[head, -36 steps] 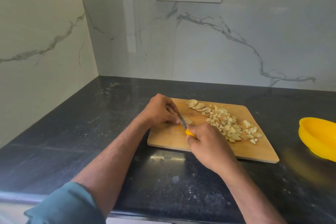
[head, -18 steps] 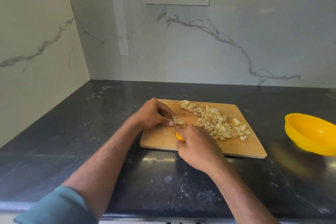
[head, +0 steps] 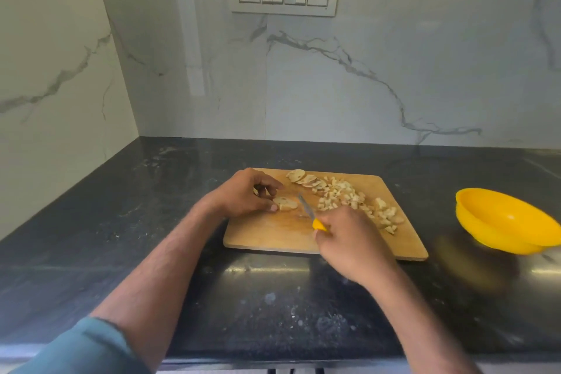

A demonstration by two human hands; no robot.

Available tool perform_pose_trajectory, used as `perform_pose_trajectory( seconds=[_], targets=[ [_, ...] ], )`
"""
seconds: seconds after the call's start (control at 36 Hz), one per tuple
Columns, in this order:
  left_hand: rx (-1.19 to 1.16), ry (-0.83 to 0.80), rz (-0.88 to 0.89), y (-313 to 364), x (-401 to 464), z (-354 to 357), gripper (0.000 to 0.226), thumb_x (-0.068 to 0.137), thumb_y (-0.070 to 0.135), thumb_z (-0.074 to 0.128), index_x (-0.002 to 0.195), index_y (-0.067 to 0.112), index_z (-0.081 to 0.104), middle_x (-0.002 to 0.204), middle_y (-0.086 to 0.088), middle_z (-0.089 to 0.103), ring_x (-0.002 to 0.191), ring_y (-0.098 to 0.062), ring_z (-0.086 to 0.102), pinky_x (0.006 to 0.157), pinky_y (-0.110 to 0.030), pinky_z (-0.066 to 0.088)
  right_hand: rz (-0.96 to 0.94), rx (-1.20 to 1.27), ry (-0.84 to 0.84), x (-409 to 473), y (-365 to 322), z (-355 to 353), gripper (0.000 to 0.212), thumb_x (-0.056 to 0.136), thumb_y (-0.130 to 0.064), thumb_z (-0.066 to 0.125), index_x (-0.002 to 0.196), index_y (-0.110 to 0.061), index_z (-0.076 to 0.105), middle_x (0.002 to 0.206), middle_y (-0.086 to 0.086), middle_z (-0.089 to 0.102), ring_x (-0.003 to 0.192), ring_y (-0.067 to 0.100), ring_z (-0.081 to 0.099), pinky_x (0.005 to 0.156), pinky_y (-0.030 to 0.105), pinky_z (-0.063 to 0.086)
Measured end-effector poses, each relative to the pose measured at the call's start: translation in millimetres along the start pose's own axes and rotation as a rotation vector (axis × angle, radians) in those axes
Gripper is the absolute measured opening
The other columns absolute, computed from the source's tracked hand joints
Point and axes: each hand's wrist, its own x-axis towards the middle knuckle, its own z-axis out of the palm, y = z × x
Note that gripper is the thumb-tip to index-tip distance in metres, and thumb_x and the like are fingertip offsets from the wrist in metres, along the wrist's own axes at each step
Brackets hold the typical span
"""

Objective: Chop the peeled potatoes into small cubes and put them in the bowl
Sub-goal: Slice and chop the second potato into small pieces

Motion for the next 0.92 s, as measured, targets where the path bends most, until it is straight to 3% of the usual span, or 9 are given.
perform_pose_trajectory(
  seconds=[0.06, 0.14, 0.31, 0.42, 0.47, 0.56, 0.69, 0.81, 0.92],
  targets=[
    [0.03, -0.022, 0.02, -0.1, 1.5, 1.6, 0.041, 0.085, 0.022, 0.082, 0.125, 0.023, 0.072, 0.106, 0.01, 0.068, 0.097, -0.01, 0.062, 0.084, -0.022, 0.051, 0.004, -0.02, 0.006, -3.2, -2.6, 6.6, 0.044, 0.093, -0.023, 0.054, 0.137, -0.024, 0.061, 0.084, -0.005, 0.066, 0.057, 0.005, 0.044, 0.045, 0.016, 0.022],
    [0.078, -0.058, 0.04, 0.1, 3.4, 1.9, 0.038, 0.088, 0.026, 0.08, 0.125, 0.024, 0.072, 0.111, 0.011, 0.067, 0.097, -0.01, 0.061, 0.081, -0.018, 0.048, -0.008, -0.035, 0.004, -2.1, -6.7, 10.8, 0.046, 0.094, -0.022, 0.053, 0.14, -0.021, 0.058, 0.104, 0.0, 0.073, 0.065, 0.011, 0.049, 0.047, 0.016, 0.024],
    [0.102, -0.055, 0.05, 3.9, 5.1, 3.3, 0.033, 0.088, 0.028, 0.079, 0.12, 0.019, 0.076, 0.104, 0.013, 0.062, 0.092, -0.008, 0.059, 0.073, -0.01, 0.041, 0.006, -0.068, 0.007, 3.0, -6.9, 11.7, 0.045, 0.095, -0.024, 0.053, 0.14, -0.022, 0.057, 0.072, -0.009, 0.048, 0.05, 0.002, 0.034, 0.044, 0.018, 0.019],
    [0.092, -0.019, 0.048, 6.7, 4.9, 4.7, 0.029, 0.085, 0.026, 0.082, 0.113, 0.016, 0.078, 0.098, 0.011, 0.064, 0.088, -0.005, 0.059, 0.071, -0.008, 0.042, 0.029, -0.066, 0.041, 2.4, -6.2, 14.8, 0.035, 0.093, -0.021, 0.054, 0.125, -0.021, 0.069, 0.056, -0.014, 0.034, 0.047, 0.002, 0.034, 0.041, 0.018, 0.019],
    [0.082, 0.015, 0.038, 8.2, 5.0, 6.9, 0.028, 0.082, 0.025, 0.085, 0.108, 0.016, 0.08, 0.097, 0.007, 0.069, 0.087, -0.004, 0.061, 0.071, -0.007, 0.044, 0.023, -0.06, 0.066, 1.4, -7.2, 16.5, 0.034, 0.094, -0.023, 0.055, 0.124, -0.021, 0.069, 0.062, -0.013, 0.049, 0.052, 0.004, 0.038, 0.042, 0.016, 0.019],
    [0.065, 0.067, 0.006, 12.6, 6.3, 11.7, 0.026, 0.075, 0.026, 0.09, 0.097, 0.016, 0.081, 0.091, 0.005, 0.073, 0.083, -0.005, 0.065, 0.071, -0.009, 0.049, -0.005, -0.05, 0.114, 0.2, -8.2, 17.7, 0.041, 0.096, -0.026, 0.054, 0.136, -0.023, 0.06, 0.098, -0.003, 0.072, 0.07, 0.01, 0.048, 0.048, 0.013, 0.022],
    [0.063, 0.101, -0.038, 15.9, 7.0, 15.0, 0.041, 0.067, 0.037, 0.094, 0.099, 0.016, 0.079, 0.086, 0.004, 0.072, 0.079, -0.008, 0.065, 0.065, -0.013, 0.05, 0.01, -0.077, 0.138, -0.9, -6.3, 17.4, 0.03, 0.096, -0.025, 0.055, 0.122, -0.021, 0.069, 0.078, -0.009, 0.06, 0.065, 0.009, 0.048, 0.048, 0.013, 0.022],
    [0.068, 0.01, -0.015, 9.6, 4.4, 4.0, 0.044, 0.074, 0.034, 0.091, 0.113, 0.018, 0.077, 0.092, 0.004, 0.071, 0.083, -0.009, 0.064, 0.069, -0.01, 0.046, -0.002, -0.078, 0.104, -1.9, -7.5, 16.9, 0.039, 0.096, -0.022, 0.055, 0.135, -0.02, 0.062, 0.105, -0.004, 0.073, 0.07, 0.008, 0.051, 0.05, 0.01, 0.026],
    [0.12, -0.062, 0.025, 11.9, 4.2, 4.7, 0.037, 0.087, 0.027, 0.081, 0.122, 0.016, 0.075, 0.096, 0.007, 0.062, 0.086, -0.005, 0.057, 0.072, -0.006, 0.042, -0.011, -0.094, 0.066, -1.8, -16.1, 13.5, 0.04, 0.099, -0.02, 0.051, 0.138, -0.019, 0.059, 0.105, -0.003, 0.071, 0.064, 0.005, 0.047, 0.046, 0.011, 0.024]
  ],
)
